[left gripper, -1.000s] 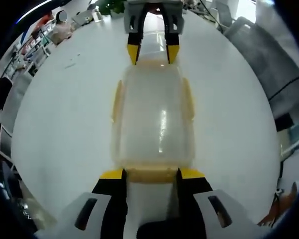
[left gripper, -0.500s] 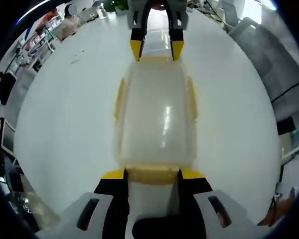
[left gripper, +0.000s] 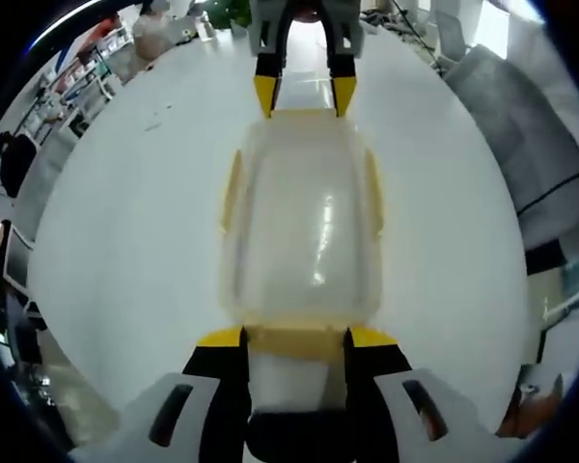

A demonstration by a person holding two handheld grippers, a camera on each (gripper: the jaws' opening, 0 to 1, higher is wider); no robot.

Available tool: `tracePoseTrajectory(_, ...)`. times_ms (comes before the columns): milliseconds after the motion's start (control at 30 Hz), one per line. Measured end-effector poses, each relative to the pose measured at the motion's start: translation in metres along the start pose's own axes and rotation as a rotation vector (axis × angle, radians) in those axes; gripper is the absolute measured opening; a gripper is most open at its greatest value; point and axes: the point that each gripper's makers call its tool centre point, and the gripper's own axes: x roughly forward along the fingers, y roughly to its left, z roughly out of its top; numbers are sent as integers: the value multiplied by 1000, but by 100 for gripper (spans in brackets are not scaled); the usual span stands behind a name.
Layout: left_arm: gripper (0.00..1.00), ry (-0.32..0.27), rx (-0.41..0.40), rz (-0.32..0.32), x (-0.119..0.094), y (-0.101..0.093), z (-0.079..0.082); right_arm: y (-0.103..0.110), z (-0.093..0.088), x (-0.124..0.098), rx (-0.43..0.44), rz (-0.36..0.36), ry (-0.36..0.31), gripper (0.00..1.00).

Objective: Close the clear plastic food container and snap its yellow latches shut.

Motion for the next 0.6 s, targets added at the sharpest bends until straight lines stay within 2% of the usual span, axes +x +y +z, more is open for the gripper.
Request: tracePoseTrajectory(600,34,-16,-91,13,-16,-11,32,-3,-11,-39,-87,30,10,34)
